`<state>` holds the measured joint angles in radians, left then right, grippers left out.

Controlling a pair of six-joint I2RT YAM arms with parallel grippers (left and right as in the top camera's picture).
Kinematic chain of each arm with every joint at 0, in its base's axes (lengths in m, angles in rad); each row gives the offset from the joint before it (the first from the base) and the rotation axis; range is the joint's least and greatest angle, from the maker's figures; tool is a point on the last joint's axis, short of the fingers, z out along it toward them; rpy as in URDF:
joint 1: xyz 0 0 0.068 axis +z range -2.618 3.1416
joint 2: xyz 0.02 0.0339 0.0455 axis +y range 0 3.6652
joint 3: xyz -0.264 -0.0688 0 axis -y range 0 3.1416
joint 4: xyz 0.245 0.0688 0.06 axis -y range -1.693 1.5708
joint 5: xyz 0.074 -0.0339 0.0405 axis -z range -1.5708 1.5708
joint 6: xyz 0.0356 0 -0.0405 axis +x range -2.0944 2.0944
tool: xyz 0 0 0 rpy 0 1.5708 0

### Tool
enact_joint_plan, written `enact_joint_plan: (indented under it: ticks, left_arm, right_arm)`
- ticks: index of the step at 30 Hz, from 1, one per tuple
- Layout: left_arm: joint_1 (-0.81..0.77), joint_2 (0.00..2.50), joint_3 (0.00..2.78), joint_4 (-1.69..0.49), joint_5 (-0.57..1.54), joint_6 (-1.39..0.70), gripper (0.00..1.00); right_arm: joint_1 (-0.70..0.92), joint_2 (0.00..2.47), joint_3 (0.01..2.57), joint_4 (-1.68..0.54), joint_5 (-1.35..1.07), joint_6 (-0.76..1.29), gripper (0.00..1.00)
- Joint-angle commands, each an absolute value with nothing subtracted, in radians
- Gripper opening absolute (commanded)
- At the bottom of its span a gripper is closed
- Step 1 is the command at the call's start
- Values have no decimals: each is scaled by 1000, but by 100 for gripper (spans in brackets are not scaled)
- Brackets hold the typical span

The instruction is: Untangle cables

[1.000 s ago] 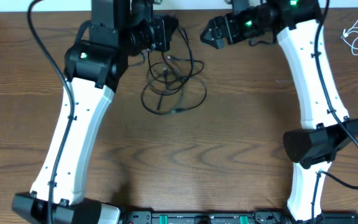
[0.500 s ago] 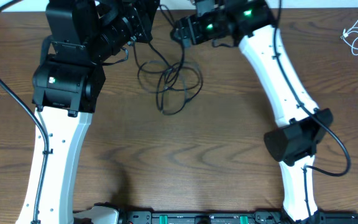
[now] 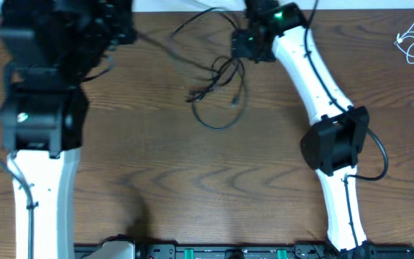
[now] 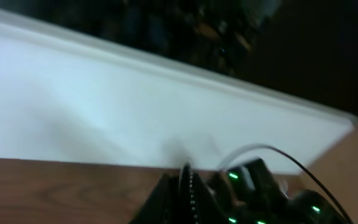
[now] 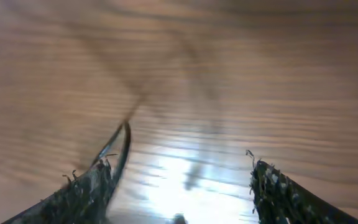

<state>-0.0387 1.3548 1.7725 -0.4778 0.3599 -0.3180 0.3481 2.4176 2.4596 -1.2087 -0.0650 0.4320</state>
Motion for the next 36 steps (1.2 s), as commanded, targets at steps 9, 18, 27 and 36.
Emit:
enact_joint_plan:
  ticks: [9, 18, 27, 36]
  left_arm:
    - [180, 1243, 1781, -466, 320, -328, 7]
    - [254, 1235, 1781, -522, 320, -323, 7]
    - [254, 1246, 1781, -542, 323, -324, 7]
    - [251, 1251, 1780, -584, 339, -328, 7]
  right_arm:
    - [161, 2441, 2450, -1315, 2, 357, 66]
    - [75, 2441, 2437, -1357, -7, 264, 66]
    - [106, 2438, 2438, -1401, -329, -92, 62]
    - [157, 2418, 2439, -1402, -478, -107, 64]
